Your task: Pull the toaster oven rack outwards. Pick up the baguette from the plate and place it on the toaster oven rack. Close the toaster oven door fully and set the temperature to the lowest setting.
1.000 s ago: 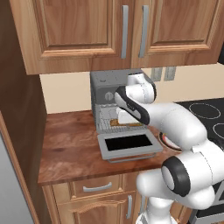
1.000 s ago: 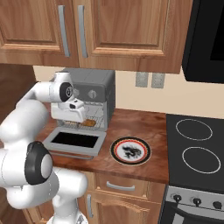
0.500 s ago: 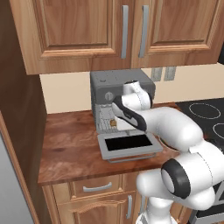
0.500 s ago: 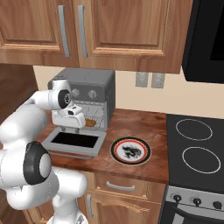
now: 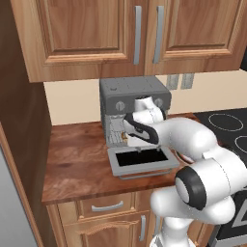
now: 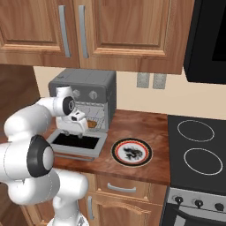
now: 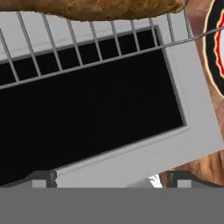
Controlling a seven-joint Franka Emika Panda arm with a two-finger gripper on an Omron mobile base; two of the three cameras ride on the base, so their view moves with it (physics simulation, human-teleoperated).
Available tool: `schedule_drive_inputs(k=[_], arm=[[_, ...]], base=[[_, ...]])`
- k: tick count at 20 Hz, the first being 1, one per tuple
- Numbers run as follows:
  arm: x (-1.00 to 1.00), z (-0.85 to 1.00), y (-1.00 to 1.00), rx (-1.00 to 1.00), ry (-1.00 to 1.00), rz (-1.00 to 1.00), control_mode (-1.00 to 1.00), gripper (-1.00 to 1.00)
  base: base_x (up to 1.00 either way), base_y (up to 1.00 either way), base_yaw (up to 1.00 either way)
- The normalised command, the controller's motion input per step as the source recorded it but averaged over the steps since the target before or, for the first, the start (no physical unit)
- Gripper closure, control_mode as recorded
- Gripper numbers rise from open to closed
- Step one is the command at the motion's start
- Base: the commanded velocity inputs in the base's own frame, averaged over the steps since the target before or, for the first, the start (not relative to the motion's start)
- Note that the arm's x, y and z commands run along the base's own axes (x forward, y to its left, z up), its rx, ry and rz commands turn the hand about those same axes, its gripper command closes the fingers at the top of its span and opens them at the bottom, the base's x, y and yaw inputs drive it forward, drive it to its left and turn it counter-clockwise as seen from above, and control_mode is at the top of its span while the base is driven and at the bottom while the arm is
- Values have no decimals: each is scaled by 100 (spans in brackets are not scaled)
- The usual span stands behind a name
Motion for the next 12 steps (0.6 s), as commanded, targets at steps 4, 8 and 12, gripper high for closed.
schedule_drive_inputs(k=[4,8,12], arm=[[11,-45,0,0,-7,-1,-100,-100],[11,-29,0,0,-7,0,-100,-100],[25,-7,0,0,-7,0,-100,-100]], base=[[0,0,0],[0,0,0],[0,0,0]])
